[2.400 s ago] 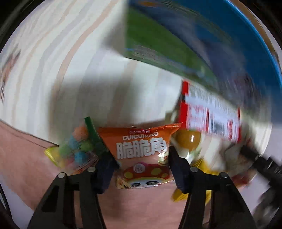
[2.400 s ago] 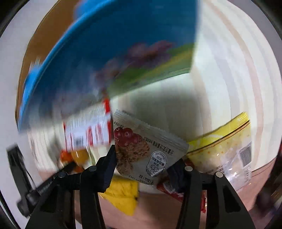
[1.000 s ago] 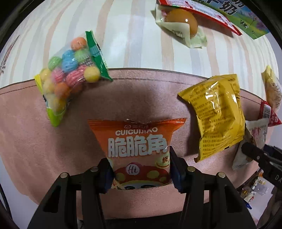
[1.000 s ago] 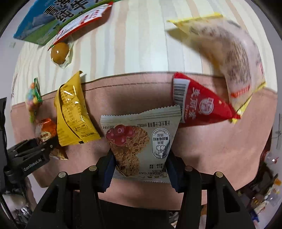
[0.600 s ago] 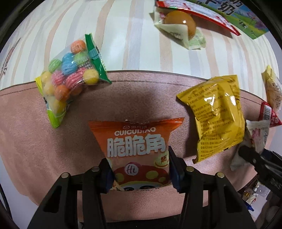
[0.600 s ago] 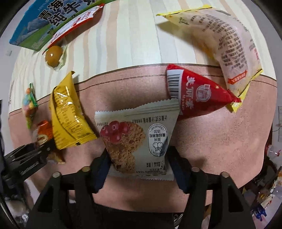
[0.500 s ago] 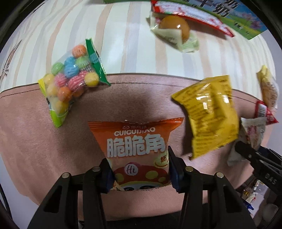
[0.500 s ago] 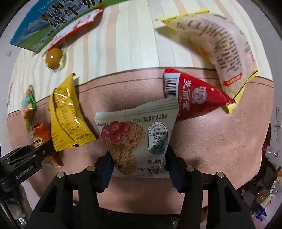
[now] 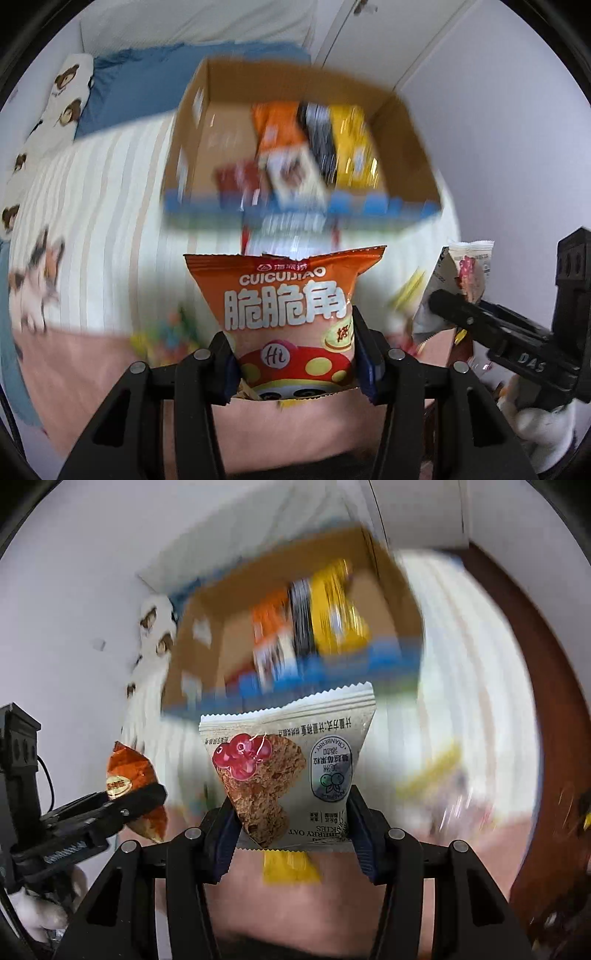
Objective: Organize snacks
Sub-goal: 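Carry both packets into the box and open both tools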
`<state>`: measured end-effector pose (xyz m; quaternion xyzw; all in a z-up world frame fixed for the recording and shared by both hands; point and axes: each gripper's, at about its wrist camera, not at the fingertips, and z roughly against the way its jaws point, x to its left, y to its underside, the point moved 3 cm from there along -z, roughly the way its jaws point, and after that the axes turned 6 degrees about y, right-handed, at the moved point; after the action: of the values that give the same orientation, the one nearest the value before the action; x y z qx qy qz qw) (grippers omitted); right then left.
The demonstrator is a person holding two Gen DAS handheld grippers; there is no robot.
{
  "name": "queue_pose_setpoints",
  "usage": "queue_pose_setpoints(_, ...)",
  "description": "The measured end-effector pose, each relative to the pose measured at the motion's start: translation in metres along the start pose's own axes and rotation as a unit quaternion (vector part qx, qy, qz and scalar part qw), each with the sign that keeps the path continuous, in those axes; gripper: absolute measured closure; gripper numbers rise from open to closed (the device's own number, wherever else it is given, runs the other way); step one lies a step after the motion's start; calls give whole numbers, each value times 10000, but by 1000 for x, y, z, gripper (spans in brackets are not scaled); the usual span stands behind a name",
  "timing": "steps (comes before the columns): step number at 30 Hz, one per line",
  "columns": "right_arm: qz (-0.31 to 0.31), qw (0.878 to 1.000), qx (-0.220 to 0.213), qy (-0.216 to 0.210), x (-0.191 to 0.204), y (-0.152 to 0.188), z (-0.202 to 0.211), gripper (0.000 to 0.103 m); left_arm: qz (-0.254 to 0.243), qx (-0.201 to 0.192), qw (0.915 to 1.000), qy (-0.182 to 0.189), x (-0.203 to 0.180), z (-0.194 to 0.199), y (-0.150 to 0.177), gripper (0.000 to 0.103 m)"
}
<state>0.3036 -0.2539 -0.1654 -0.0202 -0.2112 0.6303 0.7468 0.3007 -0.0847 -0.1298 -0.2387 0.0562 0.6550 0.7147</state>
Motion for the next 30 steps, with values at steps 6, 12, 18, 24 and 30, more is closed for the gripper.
queue_pose_setpoints(6,29,9989,-344,304,1,-112,-9,47,3,-113,9995,-296,8,-17,-111,56)
queue_pose_setpoints(12,-100,9987,-61,504,-7,-210,-47,47,417,477,9973,-375,38,-75,-178,56)
queue_pose_setpoints(18,-295,9976,303,539,-21,-253,-109,47,526,781,9940,-555,60,-119,-216,56)
queue_pose_setpoints(24,-378,9946,632,730,-36,-260,-146,14,712,1139,9901,-408,79,-156,-231,49)
queue_pose_setpoints(30,-334,9942,706,737,-35,-258,-162,11,654,1009,9917,-458,86,-155,-233,11)
